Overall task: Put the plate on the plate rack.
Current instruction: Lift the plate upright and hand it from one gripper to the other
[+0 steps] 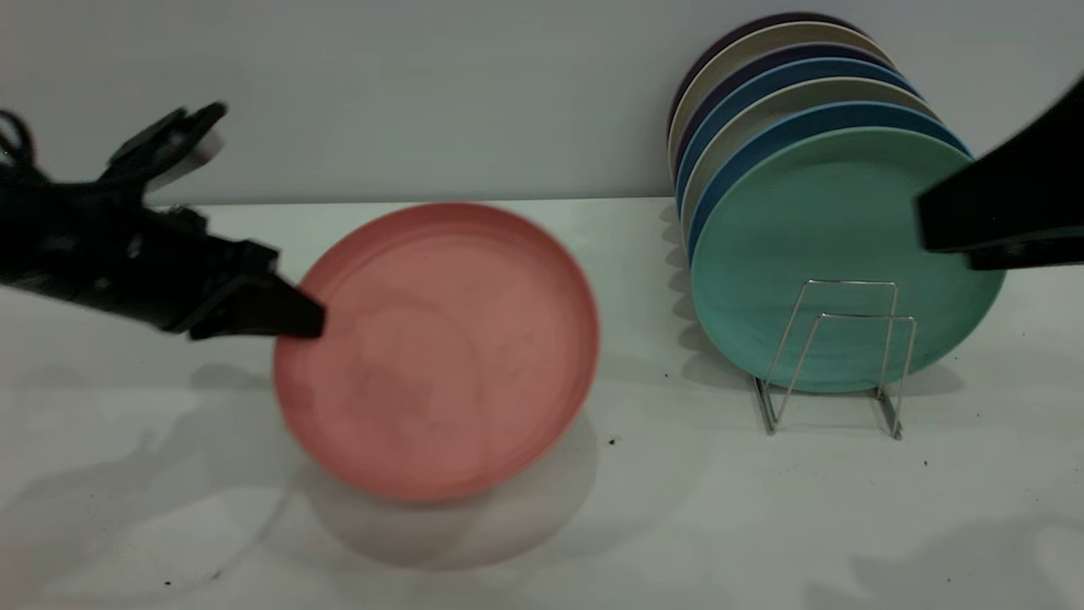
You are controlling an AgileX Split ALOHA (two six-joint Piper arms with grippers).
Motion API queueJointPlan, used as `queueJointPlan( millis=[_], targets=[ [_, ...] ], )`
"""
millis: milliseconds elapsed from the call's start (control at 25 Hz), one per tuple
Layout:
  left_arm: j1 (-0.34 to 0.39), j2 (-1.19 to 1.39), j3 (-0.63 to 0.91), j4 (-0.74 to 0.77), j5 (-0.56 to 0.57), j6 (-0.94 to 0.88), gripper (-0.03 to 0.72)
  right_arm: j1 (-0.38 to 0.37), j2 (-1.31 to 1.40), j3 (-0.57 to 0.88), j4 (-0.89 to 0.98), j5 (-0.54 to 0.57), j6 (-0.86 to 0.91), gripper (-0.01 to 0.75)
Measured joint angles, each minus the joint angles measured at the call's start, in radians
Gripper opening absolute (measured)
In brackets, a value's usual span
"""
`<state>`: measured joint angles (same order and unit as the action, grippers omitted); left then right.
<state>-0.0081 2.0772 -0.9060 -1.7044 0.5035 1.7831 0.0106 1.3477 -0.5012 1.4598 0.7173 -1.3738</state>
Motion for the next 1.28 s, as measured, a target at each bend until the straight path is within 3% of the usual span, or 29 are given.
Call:
queueJointPlan(
  millis=[320, 720, 1280],
  targets=[
    [-0.092, 0.000, -0.089, 0.014, 0.001, -0.079, 0.016, 0.000, 0.282, -0.036, 0.278, 0.050, -0.308, 0.418],
    [-0.146, -0.008, -0.092, 0.044, 0.059, -0.116, 0.016, 0.000, 0.475, -0.194, 0.292, 0.071, -0.326, 0.417],
    [-0.160, -0.026, -0.092, 0.033, 0.062, -0.123, 0.016, 0.011, 0.507, -0.210, 0.301, 0.166, -0.312, 0.417]
  ],
)
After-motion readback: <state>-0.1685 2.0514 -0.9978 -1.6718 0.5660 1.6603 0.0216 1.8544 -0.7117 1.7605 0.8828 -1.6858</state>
